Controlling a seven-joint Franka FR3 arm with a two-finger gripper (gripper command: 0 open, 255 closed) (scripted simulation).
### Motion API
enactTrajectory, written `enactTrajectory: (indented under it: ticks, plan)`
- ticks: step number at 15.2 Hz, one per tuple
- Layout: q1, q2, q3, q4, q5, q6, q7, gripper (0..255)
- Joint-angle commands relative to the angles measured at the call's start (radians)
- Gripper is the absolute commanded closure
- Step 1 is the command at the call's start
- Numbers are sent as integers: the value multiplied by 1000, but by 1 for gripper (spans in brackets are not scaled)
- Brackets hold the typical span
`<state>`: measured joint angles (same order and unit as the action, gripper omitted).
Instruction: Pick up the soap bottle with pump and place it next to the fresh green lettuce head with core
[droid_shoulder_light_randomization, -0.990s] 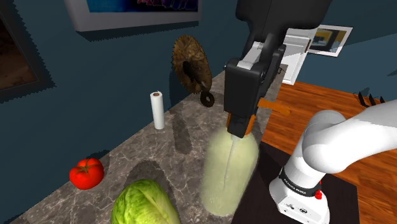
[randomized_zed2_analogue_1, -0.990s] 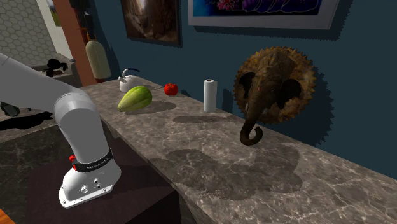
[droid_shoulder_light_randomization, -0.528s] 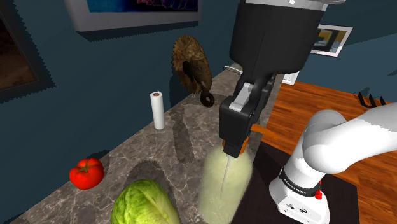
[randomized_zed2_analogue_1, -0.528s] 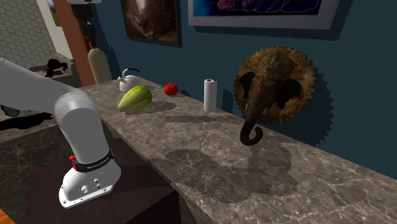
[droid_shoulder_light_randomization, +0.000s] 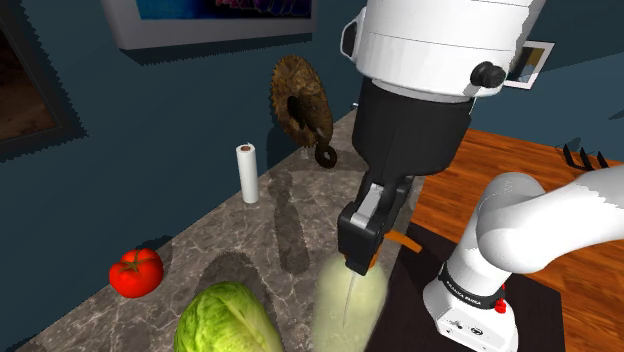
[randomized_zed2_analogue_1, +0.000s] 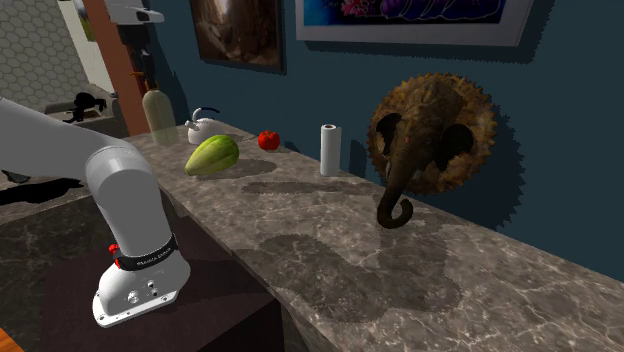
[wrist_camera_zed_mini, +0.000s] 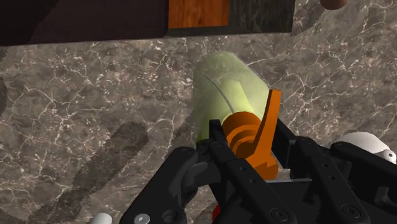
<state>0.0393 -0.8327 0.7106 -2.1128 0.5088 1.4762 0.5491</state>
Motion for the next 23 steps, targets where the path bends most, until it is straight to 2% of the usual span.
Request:
enactTrajectory:
  ticks: [1,23]
  plan:
    - [5,-11,9,-34,10,25,-4,255]
    - [45,-63,134,-321,123,273,-41,255]
